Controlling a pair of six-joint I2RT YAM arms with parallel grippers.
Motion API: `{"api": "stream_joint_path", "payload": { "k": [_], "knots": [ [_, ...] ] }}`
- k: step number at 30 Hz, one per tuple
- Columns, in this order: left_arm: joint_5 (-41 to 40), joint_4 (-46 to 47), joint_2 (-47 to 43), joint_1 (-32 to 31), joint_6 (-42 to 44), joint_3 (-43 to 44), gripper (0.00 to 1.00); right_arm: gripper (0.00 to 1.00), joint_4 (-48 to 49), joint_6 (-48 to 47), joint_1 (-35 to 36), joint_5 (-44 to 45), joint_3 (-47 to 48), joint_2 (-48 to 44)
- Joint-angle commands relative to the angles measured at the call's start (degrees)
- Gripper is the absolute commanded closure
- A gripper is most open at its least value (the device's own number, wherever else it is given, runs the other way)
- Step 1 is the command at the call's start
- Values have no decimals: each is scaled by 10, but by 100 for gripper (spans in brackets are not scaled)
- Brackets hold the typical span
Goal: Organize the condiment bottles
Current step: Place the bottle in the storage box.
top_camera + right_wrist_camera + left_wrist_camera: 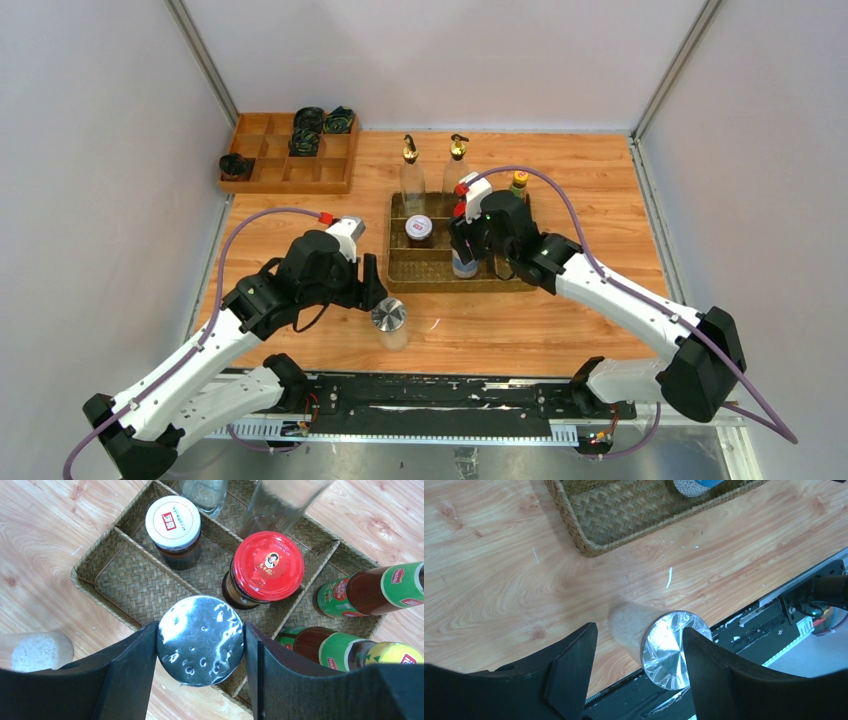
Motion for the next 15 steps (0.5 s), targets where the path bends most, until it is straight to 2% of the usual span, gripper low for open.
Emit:
{"api": "stream_joint_path", "payload": {
  "k": [1, 15],
  "knots": [
    [3, 3, 0, -3, 9, -5, 31, 38, 45, -2, 6, 21, -14, -7],
    [5, 4, 7, -3, 11, 2, 32, 37, 88, 14, 0, 17, -54, 1]
  ]
}}
